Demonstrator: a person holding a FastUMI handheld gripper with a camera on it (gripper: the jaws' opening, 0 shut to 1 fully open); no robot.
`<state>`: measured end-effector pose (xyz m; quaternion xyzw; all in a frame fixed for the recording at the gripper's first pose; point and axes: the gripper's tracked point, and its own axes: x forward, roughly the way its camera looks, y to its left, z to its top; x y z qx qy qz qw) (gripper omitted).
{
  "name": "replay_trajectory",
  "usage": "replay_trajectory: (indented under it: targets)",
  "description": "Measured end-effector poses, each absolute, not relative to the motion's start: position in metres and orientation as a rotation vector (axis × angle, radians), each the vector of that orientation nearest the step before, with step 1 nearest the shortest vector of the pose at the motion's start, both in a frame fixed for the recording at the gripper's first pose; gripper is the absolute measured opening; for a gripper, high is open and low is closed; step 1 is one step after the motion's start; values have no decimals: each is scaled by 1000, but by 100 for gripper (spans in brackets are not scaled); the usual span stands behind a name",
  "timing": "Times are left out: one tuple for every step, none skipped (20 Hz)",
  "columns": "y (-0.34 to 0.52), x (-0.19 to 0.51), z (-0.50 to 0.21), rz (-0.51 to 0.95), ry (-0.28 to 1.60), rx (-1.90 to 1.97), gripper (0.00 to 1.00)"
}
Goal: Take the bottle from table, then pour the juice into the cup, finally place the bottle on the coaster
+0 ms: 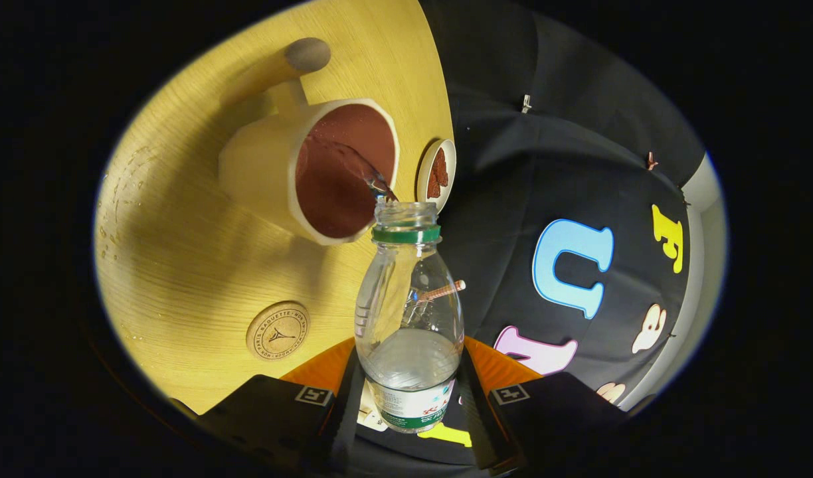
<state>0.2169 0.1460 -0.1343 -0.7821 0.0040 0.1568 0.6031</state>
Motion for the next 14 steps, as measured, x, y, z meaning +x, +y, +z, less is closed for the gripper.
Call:
replay_trajectory:
  targets:
    - [146, 218, -134, 366, 10, -1818, 71]
    - [146, 219, -134, 366, 7, -1828, 71]
    - [146, 219, -134, 367, 5, -1835, 71]
    - [145, 220, -134, 369, 2, -1843, 71]
    - [146, 220, -133, 372, -2, -1852, 71]
    - [147, 219, -133, 374, -9, -1862, 71]
    - [149, 220, -132, 378, -18, -1873, 71]
    - [149, 220, -131, 381, -27, -1886, 71]
    - [150, 221, -129, 384, -35, -1901, 71]
    - [152, 222, -127, 383, -46, -1918, 71]
    - [152, 222, -125, 383, -52, -1927, 71]
    - [151, 225, -125, 384, -54, -1934, 71]
    - [150, 226, -122, 383, -58, -1943, 71]
    - [150, 225, -121, 381, -63, -1953, 71]
